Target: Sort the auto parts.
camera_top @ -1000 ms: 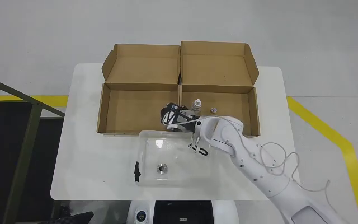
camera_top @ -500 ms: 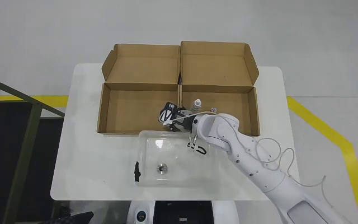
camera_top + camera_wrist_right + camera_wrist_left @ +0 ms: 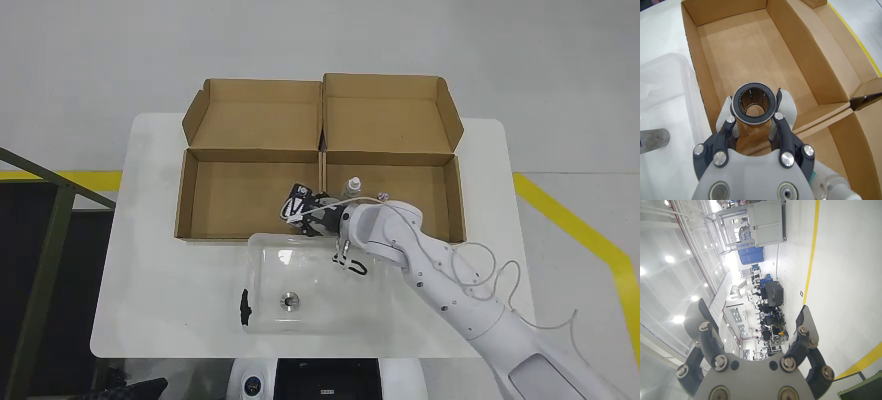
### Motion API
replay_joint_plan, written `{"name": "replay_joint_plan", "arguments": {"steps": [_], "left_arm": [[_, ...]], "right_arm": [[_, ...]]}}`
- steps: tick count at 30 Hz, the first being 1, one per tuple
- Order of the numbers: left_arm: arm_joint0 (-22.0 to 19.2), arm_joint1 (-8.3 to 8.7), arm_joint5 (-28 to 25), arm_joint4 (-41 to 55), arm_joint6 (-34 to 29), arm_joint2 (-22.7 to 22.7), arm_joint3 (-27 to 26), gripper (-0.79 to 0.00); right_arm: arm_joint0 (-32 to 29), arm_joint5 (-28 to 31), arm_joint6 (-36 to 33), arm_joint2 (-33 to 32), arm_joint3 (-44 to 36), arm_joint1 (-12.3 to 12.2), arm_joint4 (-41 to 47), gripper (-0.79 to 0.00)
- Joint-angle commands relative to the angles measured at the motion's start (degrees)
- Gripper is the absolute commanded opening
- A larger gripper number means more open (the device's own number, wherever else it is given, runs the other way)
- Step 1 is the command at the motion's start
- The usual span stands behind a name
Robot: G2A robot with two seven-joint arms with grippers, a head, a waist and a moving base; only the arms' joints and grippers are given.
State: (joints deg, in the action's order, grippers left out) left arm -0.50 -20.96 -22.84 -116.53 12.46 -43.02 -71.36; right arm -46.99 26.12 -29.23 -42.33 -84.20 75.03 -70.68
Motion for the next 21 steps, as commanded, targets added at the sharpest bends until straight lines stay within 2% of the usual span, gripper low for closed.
{"name": "replay_joint_plan", "arguments": {"steps": [1,21], "left_arm": [[0.0,0.0,0.0,0.0,0.0,0.0,0.0,0.0],[0.0,0.0,0.0,0.0,0.0,0.0,0.0,0.0]], "right_arm": [[0.2,0.2,-0.1,0.2,0.3,0.2,-0.1,-0.496],[2.4,1.1,-1.2,1.7,3.4,2.1,-0.3,-0.419]]}}
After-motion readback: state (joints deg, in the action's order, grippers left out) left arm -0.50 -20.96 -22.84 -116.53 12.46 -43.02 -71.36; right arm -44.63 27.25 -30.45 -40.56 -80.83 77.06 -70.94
